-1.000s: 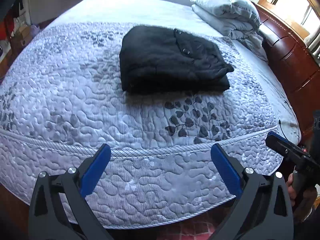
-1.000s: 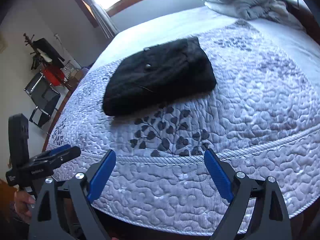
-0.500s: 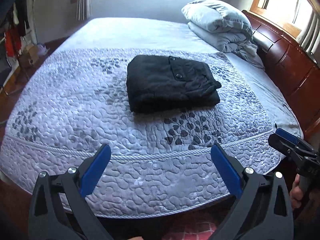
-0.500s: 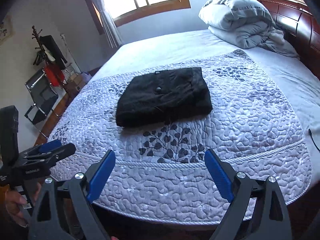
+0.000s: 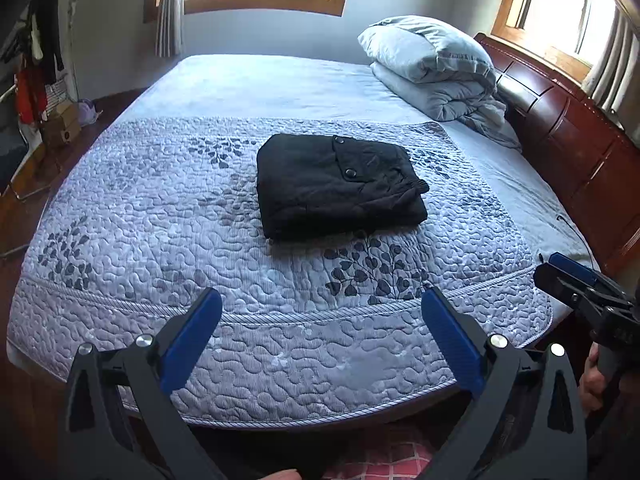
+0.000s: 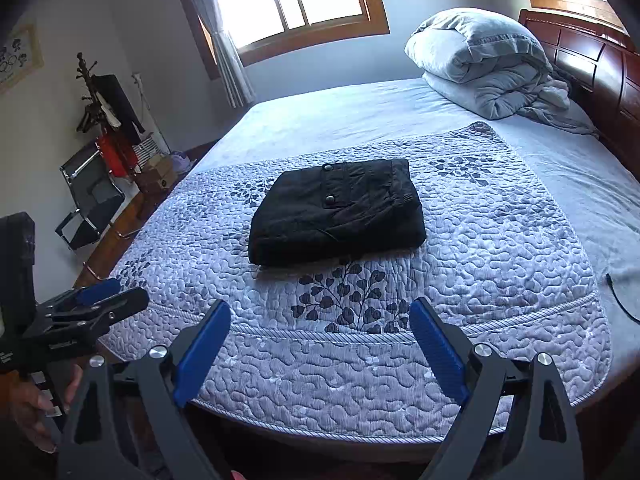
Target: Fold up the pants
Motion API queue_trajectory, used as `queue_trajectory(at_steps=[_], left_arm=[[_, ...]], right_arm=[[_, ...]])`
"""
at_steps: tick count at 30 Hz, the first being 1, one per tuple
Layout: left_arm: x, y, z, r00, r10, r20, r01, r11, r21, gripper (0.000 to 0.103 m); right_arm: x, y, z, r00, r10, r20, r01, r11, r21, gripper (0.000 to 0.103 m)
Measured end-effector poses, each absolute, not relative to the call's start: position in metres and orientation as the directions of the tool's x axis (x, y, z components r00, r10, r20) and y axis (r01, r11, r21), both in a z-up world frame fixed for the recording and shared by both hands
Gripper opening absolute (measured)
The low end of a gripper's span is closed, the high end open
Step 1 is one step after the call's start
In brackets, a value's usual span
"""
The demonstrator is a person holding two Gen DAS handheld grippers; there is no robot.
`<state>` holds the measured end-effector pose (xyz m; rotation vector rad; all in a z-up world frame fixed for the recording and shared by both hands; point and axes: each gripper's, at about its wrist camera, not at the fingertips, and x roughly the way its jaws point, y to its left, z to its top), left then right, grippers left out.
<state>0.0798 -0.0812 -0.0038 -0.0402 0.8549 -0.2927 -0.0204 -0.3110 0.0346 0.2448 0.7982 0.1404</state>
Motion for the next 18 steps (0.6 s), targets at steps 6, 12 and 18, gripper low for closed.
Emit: queue_trajectory(at_steps=[6,12,18], left_arm=[[0.071,-0.083,0.010,0.646,-0.274,-0.713,0.248,0.958,-0.143,0.100],[0.066,-0.084,0.018,0.661,-0.273,-0.698,0.253,0.958,-0.136,0.100],[0.064,-0.083,0.023,0.667,-0.284,-0.689,0.257,0.956,-0.145,0.100]], right_arm=[[-0.026,-0.308,0.044,0.705,0.214,-0.676,-0.038,0.963,0.266,0.092],[-0.029,-0.305,0.050,0.714,0.211,-0.667,-0.048,0.966,0.254,0.092],[-0.028,-0.305,0.049,0.713,0.209,-0.669,-0.047,0.967,0.252,0.092]])
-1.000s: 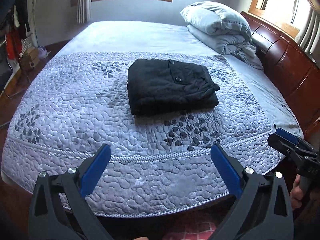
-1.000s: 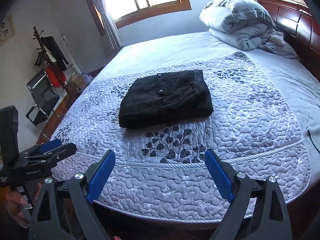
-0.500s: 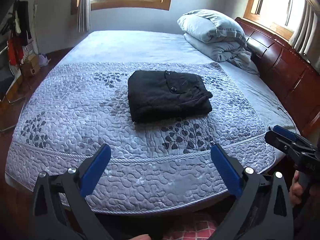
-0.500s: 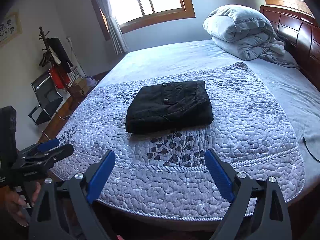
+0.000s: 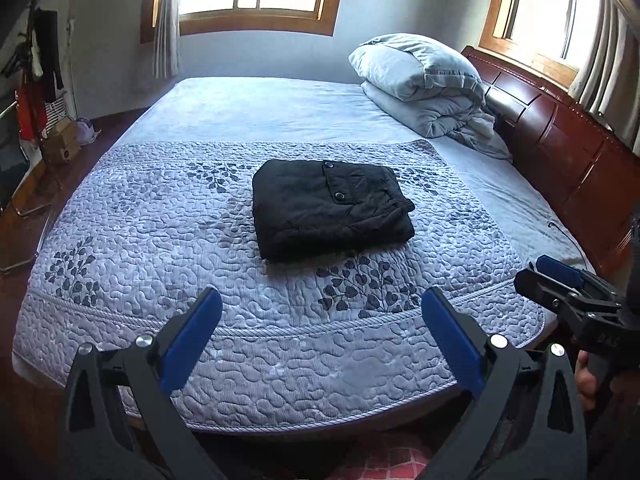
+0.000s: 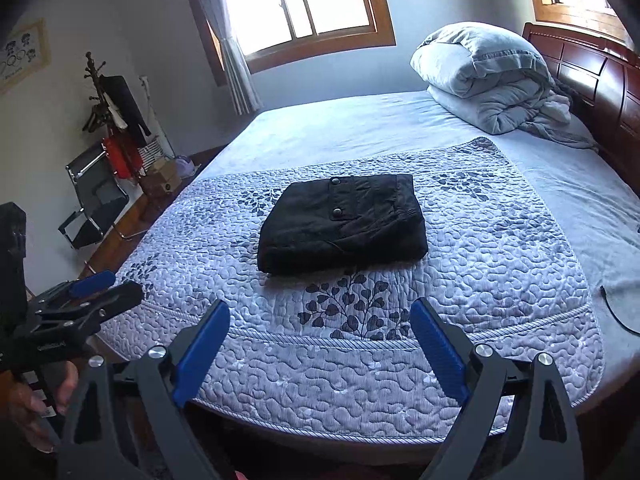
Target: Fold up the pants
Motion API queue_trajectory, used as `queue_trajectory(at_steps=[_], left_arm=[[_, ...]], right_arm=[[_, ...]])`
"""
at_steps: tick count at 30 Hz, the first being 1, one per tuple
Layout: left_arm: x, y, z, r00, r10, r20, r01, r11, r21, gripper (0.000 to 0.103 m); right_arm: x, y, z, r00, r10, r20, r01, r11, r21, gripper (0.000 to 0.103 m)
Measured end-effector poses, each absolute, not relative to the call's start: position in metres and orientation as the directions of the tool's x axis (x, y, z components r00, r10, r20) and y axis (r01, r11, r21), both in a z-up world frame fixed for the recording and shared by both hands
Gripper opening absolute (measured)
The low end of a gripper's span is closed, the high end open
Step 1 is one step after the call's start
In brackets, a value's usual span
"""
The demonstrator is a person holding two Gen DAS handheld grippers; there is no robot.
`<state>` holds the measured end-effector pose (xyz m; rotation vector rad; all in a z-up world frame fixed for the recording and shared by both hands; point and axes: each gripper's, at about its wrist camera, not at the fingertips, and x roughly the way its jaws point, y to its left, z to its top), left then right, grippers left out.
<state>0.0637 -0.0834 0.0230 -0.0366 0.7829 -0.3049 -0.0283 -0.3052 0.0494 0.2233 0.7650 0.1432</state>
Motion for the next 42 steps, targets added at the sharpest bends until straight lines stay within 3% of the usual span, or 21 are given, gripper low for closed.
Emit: queue_trajectory(at_steps=[19,26,42], left_arm=[[0.065,-0.092,0.022,0.666,-0.267,-0.696,0.277,0.956,-0.101,0.100],[0.066,-0.090,0.019,0.648,-0.305,-0.698,0.286,0.947,-0.148,0.100],[0.068,-0.090,0.016,0.652,-0.281,-0.704,0.270,0.954,-0.130,0.100]], right_arm=[[-0.030,-0.308,0.048,0.716,0.192,-0.672,-0.032,0.970,0.242,0.093],[-0.030,-0.307,0.047,0.713,0.187,-0.676,-0.031,0.971,0.236,0.093],[-0.028,-0.306,0.045,0.708,0.177,-0.683,-0.026,0.974,0.226,0.093]])
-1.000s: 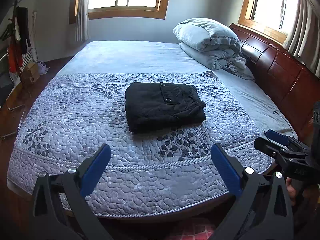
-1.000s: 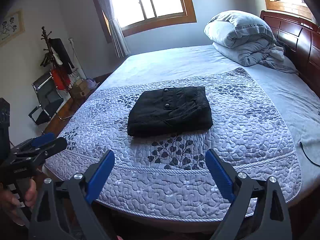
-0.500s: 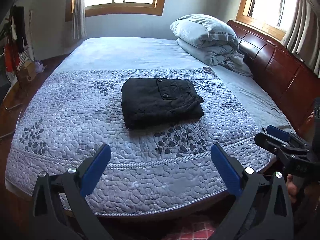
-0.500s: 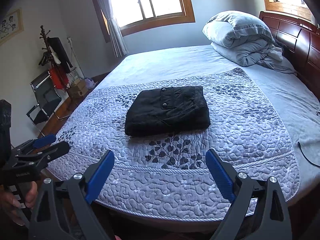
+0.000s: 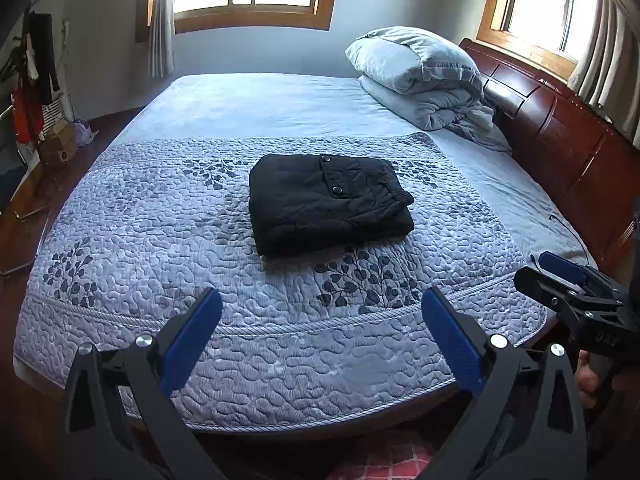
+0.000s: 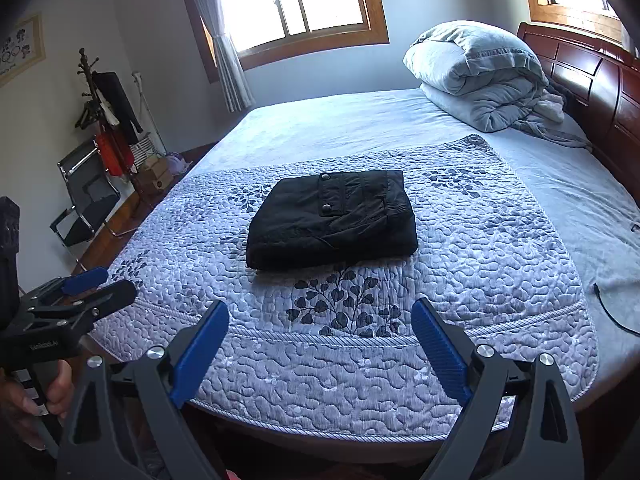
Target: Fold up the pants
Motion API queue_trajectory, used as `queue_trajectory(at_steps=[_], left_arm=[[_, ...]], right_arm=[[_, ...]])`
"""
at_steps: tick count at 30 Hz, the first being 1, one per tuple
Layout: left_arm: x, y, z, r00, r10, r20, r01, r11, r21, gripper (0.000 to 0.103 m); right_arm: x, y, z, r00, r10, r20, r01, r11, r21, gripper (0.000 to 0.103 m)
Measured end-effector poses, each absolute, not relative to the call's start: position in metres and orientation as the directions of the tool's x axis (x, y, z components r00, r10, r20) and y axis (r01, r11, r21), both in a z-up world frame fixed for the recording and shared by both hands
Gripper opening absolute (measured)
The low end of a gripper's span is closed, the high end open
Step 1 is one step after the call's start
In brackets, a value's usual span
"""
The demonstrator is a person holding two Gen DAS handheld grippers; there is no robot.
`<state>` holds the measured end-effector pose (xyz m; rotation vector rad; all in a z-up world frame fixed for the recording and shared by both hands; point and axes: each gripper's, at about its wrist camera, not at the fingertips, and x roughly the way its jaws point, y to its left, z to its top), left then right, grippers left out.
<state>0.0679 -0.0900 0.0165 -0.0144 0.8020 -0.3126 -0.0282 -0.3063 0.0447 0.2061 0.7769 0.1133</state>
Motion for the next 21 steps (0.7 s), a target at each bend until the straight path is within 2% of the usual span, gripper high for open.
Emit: queue_trajectory(at_steps=[21], left_arm=[[0.0711,-0.0917,0.0141,0.645,-0.271,-0.715,0.277,0.954,-0.112,0.100]], right_arm=[[-0.0247,-0.3051,0.0415,0.698,0.175,-0.694,-0.025,0.975,0.220,0.093]])
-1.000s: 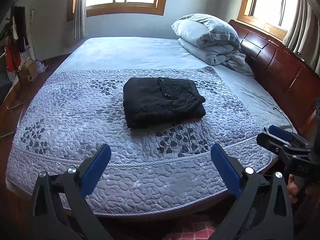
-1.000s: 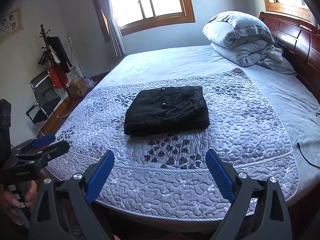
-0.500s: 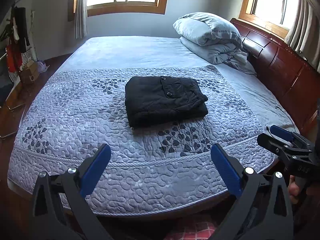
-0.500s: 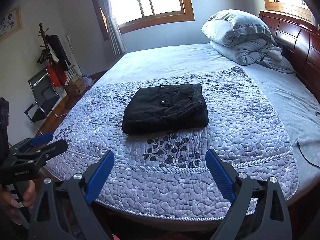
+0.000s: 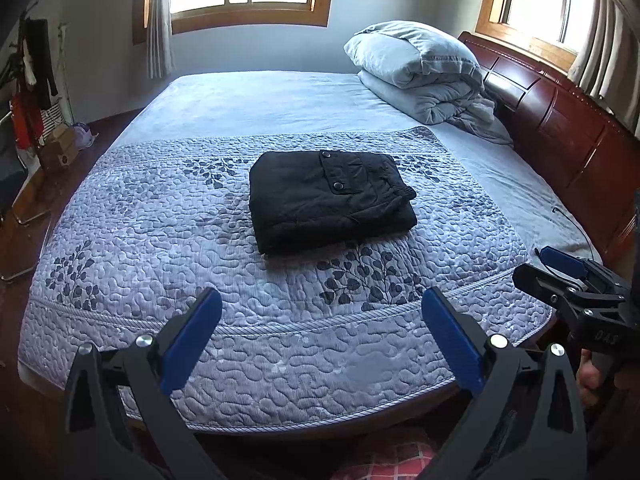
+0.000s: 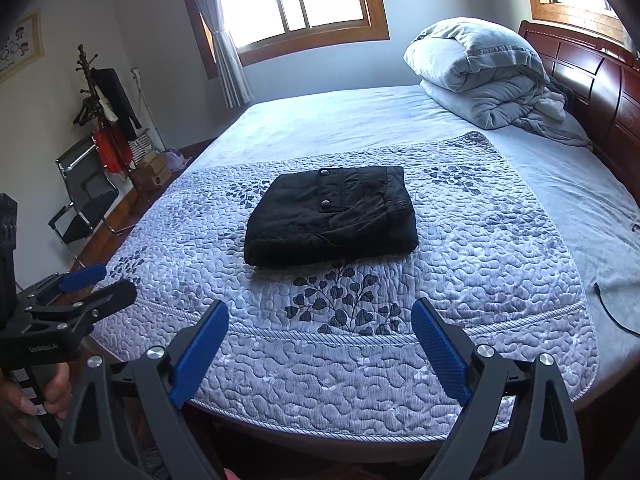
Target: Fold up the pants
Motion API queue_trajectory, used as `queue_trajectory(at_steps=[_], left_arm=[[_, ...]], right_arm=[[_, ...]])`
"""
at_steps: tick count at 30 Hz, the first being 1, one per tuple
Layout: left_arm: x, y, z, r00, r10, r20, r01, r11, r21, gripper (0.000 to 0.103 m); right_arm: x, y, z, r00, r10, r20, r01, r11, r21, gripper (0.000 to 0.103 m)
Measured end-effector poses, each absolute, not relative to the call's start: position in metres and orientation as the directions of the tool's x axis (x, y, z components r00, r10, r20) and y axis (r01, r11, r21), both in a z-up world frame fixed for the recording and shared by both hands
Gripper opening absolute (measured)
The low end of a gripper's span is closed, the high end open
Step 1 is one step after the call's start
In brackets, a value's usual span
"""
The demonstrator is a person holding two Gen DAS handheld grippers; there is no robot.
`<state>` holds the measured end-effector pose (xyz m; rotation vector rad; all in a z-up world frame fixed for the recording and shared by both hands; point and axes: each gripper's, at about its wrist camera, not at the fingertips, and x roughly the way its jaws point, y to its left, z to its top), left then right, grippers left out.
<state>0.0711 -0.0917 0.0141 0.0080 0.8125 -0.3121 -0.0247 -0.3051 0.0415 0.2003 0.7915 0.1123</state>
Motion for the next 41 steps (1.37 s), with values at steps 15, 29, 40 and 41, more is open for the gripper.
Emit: queue_trajectory(at_steps=[15,29,40,41], left_arm=[[0.074,-0.092,0.007,0.634,-0.267,-0.726,0.284,0.953,-0.103,0.100],[0.074,-0.093,0.007,0.635,-0.272,-0.723,0.289,0.952,-0.103,0.100],[0.078,-0.095,0.004,0.623,-0.279,-0.730,0.300,0.948,-0.106,0.100],[0.077,-0.096,0.004,0.624,-0.279,-0.730,0.303,0.947,-0.103,0.100]], right_arm=[[-0.023,-0.304,0.038,0.691,0.177,-0.701,-0.029,0.976,0.218,0.093],[-0.021,-0.307,0.034,0.682,0.177,-0.710,-0.022,0.975,0.222,0.093],[-0.020,-0.311,0.032,0.680,0.178,-0.711,-0.010,0.972,0.234,0.093],[-0.020,-0.311,0.031,0.681,0.177,-0.711,-0.009,0.972,0.234,0.093]])
